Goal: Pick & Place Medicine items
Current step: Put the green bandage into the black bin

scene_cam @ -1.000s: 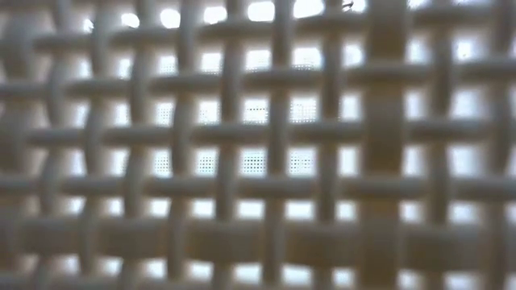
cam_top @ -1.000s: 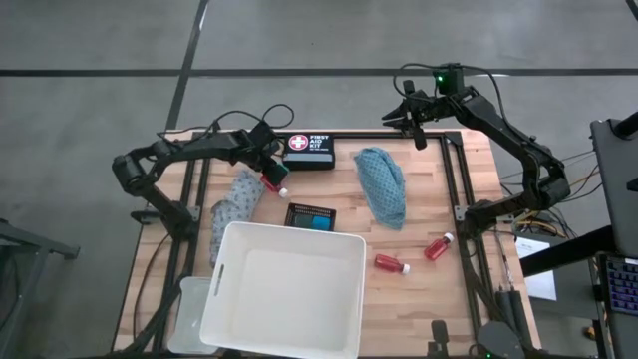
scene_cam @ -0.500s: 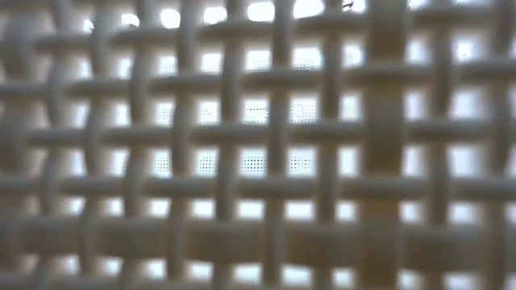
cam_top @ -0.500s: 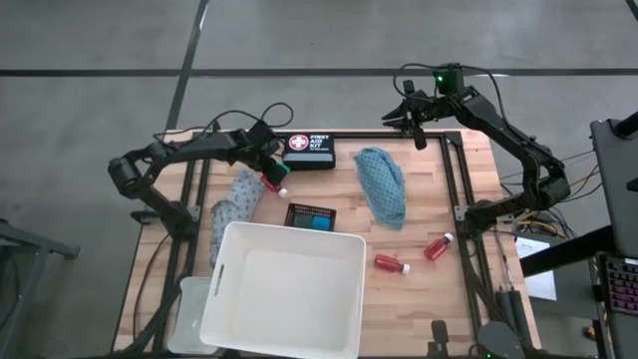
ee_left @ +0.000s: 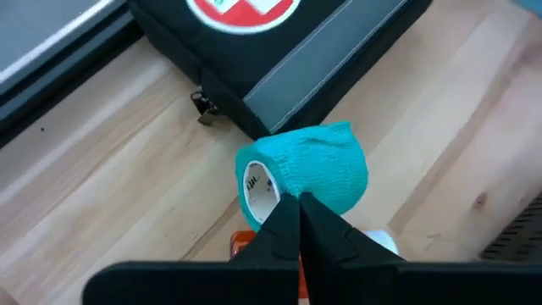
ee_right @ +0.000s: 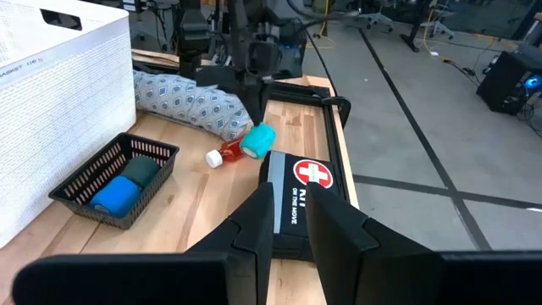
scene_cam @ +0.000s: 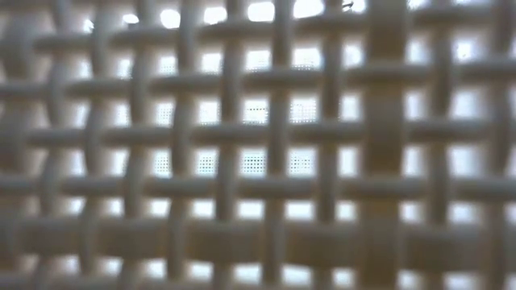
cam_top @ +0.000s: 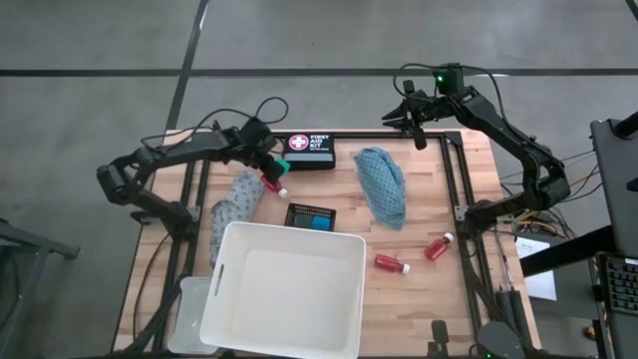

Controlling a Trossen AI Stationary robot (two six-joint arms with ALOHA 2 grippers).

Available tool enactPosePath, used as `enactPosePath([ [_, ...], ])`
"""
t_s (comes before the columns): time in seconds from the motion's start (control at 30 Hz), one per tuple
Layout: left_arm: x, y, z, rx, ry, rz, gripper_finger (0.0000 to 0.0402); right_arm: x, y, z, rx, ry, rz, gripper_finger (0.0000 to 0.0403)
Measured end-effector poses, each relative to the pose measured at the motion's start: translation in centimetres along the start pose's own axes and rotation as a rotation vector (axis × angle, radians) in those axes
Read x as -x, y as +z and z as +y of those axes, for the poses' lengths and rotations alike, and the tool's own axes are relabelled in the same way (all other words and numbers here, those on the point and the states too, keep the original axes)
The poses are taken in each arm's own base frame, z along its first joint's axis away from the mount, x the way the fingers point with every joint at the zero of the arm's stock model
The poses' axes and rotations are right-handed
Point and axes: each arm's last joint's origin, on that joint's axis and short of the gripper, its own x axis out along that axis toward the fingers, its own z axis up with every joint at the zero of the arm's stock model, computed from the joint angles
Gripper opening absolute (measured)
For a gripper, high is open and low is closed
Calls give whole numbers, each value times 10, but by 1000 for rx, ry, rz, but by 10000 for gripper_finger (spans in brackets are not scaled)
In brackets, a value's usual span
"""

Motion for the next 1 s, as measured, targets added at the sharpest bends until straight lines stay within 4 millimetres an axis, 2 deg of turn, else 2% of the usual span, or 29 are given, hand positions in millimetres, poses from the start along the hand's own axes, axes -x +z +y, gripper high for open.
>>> enactPosePath([
  [0.17, 16, 0, -4, -19, -15, -39, 0, 0, 0, 0, 0, 0, 0, 68],
  [0.43, 43, -9, -10, -168, -82, -40, 0, 0, 0, 0, 0, 0, 0, 68],
  [0.67, 67, -15, -19, -529, -277, -122, 0, 0, 0, 0, 0, 0, 0, 68],
  [0.77, 73, -16, -21, -605, -285, -158, 1, 0, 0, 0, 0, 0, 0, 68],
  [1.0, 75, -14, -21, -606, -282, -180, 5, 0, 0, 0, 0, 0, 0, 68],
])
